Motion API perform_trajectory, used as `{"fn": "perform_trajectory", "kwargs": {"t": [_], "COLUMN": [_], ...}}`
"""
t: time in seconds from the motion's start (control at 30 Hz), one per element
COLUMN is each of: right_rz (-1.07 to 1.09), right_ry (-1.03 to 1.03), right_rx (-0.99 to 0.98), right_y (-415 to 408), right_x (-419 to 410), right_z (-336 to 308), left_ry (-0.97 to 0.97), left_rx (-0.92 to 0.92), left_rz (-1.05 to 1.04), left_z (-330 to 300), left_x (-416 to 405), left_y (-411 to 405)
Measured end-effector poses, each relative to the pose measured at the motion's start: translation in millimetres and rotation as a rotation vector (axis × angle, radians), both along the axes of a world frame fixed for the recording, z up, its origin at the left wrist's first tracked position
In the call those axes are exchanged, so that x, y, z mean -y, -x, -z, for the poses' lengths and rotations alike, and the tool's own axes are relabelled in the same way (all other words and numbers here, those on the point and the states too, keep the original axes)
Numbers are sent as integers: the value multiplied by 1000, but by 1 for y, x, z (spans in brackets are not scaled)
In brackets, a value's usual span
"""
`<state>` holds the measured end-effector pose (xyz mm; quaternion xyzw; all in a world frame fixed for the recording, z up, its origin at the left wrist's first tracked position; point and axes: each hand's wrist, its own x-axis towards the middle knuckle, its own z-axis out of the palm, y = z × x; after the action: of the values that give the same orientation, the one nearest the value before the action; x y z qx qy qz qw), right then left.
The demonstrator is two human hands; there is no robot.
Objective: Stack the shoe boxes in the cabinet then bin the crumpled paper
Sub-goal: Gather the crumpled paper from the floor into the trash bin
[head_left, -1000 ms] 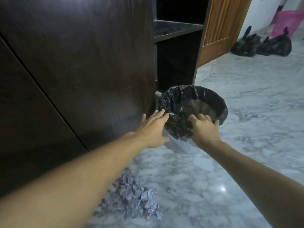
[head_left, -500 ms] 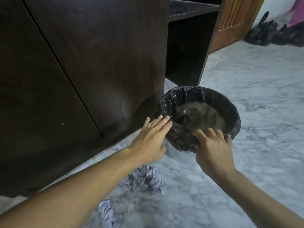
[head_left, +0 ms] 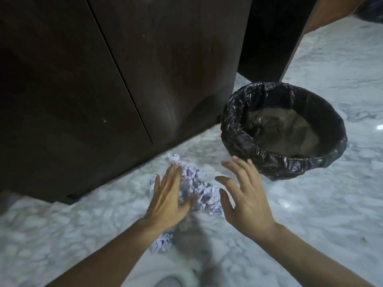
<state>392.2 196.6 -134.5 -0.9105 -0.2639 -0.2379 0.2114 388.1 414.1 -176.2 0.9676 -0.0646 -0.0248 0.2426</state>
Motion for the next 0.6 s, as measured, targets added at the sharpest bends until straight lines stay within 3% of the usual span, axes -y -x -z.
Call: {"fn": "perform_trajectory", "kwargs": {"t": [0.1, 0.33, 0.47, 0.6], "right_rz": [-71, 24, -7, -24], "right_ry": [31, 273, 302, 292], "right_rx": [-178, -774, -862, -797], "right_y": [-2, -4, -7, -10], "right_x": [-3, -8, -22, -34], "right_z": [37, 89, 104, 113], "left_ry": [-56, -85, -127, -152], "left_rx": [-69, -285, -289, -232], "left_rz": [-75, -233, -220, -225], "left_z": [27, 72, 93, 96], "left_x": [-22, -37, -38, -34], "left_y": [31, 86, 87, 60]}}
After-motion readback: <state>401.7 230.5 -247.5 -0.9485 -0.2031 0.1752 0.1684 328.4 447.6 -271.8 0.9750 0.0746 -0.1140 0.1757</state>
